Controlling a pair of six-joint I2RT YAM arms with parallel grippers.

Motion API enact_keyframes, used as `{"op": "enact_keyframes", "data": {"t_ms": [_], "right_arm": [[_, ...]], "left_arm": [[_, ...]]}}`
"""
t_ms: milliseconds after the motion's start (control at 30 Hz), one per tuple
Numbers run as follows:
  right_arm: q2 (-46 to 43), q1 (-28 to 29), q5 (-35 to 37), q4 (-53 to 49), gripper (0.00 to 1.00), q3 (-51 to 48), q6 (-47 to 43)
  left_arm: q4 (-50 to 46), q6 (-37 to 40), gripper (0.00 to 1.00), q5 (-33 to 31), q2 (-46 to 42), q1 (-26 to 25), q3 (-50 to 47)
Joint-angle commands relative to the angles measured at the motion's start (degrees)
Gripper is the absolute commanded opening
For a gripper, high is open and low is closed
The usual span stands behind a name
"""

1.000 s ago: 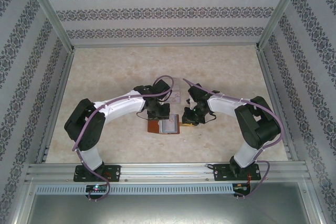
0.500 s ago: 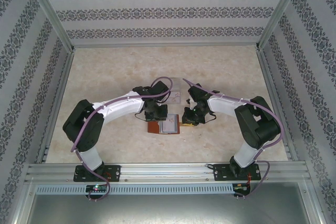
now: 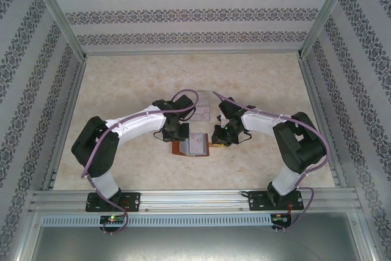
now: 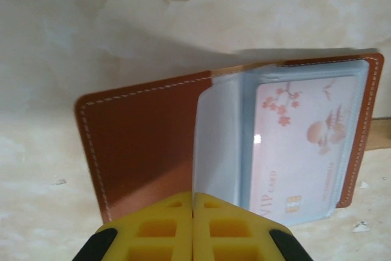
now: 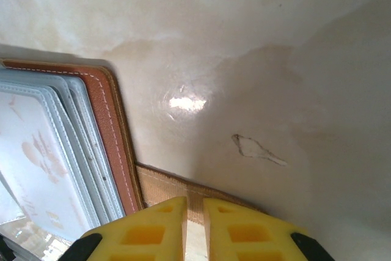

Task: Take the credit cards out of the card holder

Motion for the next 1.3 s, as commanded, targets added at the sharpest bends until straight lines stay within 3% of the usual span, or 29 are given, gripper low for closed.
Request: {"op": "enact_keyframes", "data": {"t_ms": [0, 233, 400, 833, 1100, 1267], "right_arm": [[3.0, 1.0, 1.1, -1.3, 0.18, -1.2, -1.0], [3.4, 1.1, 1.1, -1.4, 0.18, -1.2, -0.9], [3.5, 1.1, 1.2, -1.7, 0.18, -1.1, -0.7], [2.3, 1.7, 1.5, -3.9, 0.19, 0.3, -0.6], [-0.2, 2.6, 1.9, -5.8, 0.19, 2.3, 0.0], [-1.1, 3.4, 1.5, -6.2, 0.19, 3.6, 0.9]], "left_arm": [[-3.7, 2.1, 0.07, -3.1, -0.1, 0.9, -0.9], [-2.6, 3.9, 0.09, -3.3, 3.4, 1.2, -2.2], [-4.3, 6.1, 0.14, -7.1, 4.7, 1.2, -2.1], [-11.6, 9.2, 0.18, -14.7, 0.7, 1.7, 1.0], [-7.6, 9.8, 0.17, -11.7, -5.7, 2.2, 0.9], [0.0, 8.3, 0.17, -2.8, -8.5, 3.4, -1.4]]}}
